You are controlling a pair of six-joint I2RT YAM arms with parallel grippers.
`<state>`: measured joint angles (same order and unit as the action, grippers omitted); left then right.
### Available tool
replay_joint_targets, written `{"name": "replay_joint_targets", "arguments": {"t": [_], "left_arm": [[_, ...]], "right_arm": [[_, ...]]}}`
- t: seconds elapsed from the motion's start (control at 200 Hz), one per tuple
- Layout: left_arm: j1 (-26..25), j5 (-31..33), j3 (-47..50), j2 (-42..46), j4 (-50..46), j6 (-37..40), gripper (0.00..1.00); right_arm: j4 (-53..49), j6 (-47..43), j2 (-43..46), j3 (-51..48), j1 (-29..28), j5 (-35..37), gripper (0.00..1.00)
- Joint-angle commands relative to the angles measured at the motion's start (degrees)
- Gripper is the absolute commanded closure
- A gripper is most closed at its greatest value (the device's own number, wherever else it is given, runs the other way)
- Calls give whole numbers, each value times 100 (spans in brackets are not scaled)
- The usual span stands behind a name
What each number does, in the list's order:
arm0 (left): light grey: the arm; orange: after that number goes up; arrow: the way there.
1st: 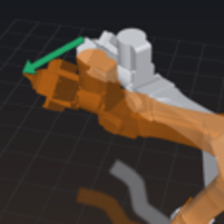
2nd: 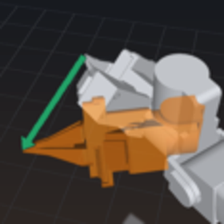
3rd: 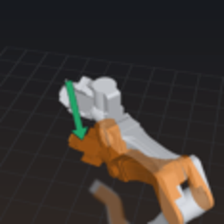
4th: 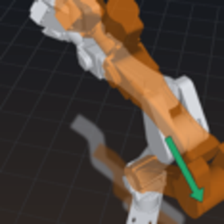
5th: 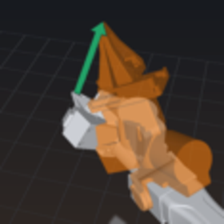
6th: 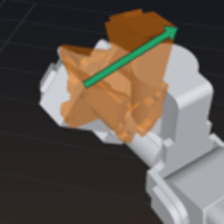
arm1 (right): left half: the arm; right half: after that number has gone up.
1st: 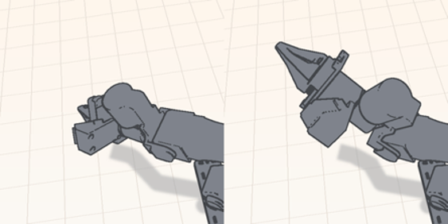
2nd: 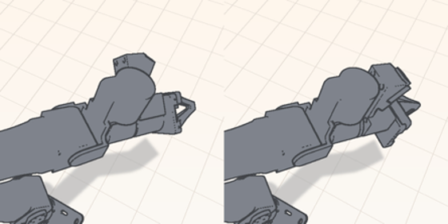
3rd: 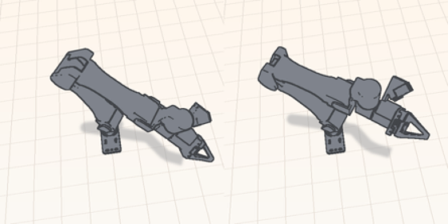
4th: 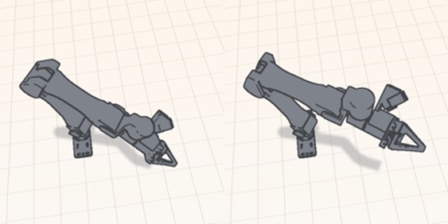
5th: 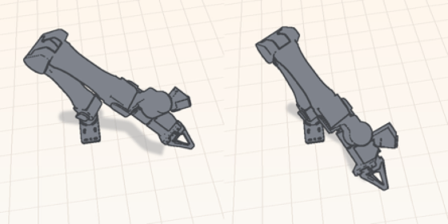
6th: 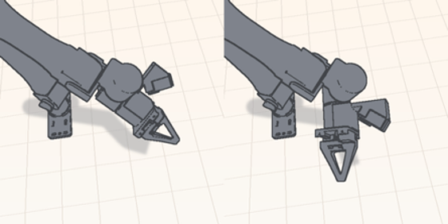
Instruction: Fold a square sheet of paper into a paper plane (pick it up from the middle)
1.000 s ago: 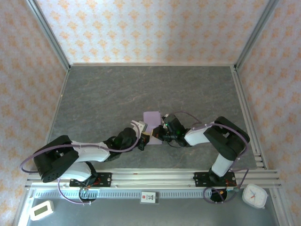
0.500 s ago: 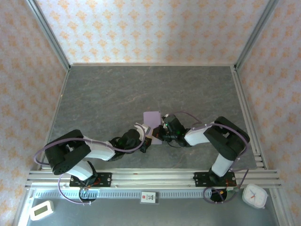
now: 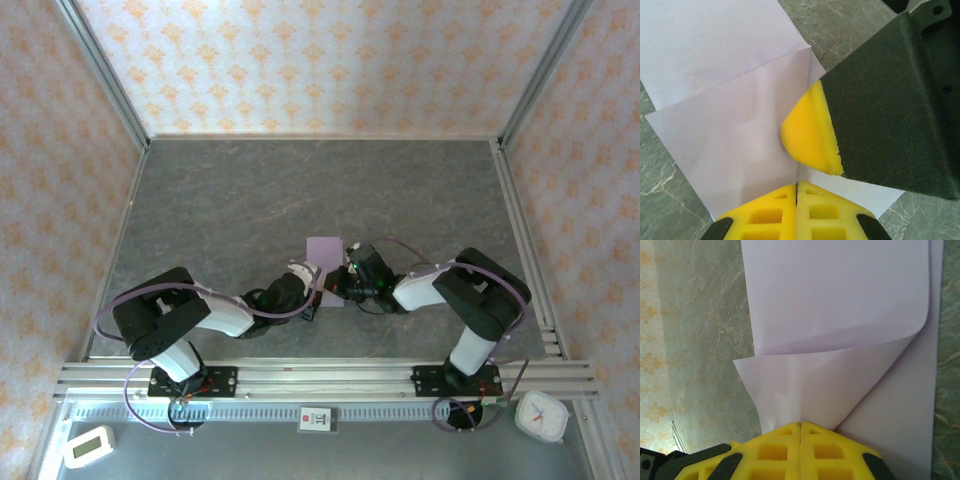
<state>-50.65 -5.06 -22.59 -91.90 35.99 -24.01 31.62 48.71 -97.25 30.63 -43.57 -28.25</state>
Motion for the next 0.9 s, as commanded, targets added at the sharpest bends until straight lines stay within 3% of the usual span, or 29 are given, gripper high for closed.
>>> {"name": "replay_joint_targets", "arguments": {"t": [0.0, 0.245, 0.45, 0.626, 0.736, 0.896], "left_arm": [[-48, 216, 92, -18, -649, -77, 100], [-70, 215, 429, 520, -1329, -309, 100], [-183, 174, 1074, 1506, -1629, -879, 100], [-182, 186, 732, 2424, -2046, -816, 100], [-182, -13, 237, 2394, -1938, -610, 100], [-187, -465, -343, 1700, -1484, -319, 100]], "right_arm": [[-401, 85, -169, -186, 2, 219, 100], [-426, 148, -180, -169, -2, 272, 100], [-394, 157, -197, -163, -2, 254, 100], [-312, 183, -223, -228, -2, 233, 100], [-227, 234, -223, -301, -2, 227, 100], [-131, 295, -235, -365, -2, 222, 100]]}}
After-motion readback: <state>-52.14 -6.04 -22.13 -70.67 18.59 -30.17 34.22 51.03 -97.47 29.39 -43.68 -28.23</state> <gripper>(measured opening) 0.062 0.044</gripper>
